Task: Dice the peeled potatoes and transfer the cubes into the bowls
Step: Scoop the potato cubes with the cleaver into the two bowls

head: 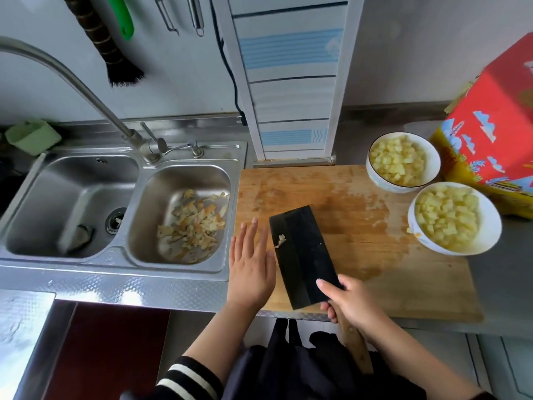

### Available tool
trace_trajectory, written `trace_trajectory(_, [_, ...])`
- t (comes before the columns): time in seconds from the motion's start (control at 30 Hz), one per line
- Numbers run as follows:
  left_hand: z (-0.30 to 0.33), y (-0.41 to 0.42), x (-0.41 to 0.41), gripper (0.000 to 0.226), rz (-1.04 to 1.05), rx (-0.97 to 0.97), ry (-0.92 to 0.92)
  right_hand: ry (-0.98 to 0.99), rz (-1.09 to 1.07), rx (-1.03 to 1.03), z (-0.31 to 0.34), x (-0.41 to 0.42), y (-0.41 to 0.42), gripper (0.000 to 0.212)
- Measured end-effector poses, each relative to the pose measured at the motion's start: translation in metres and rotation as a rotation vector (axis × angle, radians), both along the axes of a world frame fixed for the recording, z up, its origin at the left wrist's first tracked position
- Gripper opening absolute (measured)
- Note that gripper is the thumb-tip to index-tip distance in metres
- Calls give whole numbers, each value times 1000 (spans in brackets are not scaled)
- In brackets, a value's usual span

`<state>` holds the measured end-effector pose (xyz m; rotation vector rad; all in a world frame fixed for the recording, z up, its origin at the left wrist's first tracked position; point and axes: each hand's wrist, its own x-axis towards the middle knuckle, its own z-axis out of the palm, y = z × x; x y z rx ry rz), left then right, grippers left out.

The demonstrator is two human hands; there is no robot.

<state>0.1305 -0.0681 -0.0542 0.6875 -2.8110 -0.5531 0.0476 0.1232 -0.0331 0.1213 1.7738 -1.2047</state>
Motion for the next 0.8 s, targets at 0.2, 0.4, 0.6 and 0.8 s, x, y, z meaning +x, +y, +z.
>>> trace_trajectory(0.2, [44,19,-54,55,-403,-170,17,133,-155,-13,42,-25,37,26])
trace_trajectory(0.4, [65,85,-134,67,-686,-331,-88,328,-433,52,81,-40,86,23])
trace_trajectory(0.6, [79,144,-186,74,-801,-355,-114,435,-642,86,103,-46,132,22])
trace_trajectory(0.8, [80,174,-214,74,-880,-310,-186,452,-705,144,108,-47,154,23])
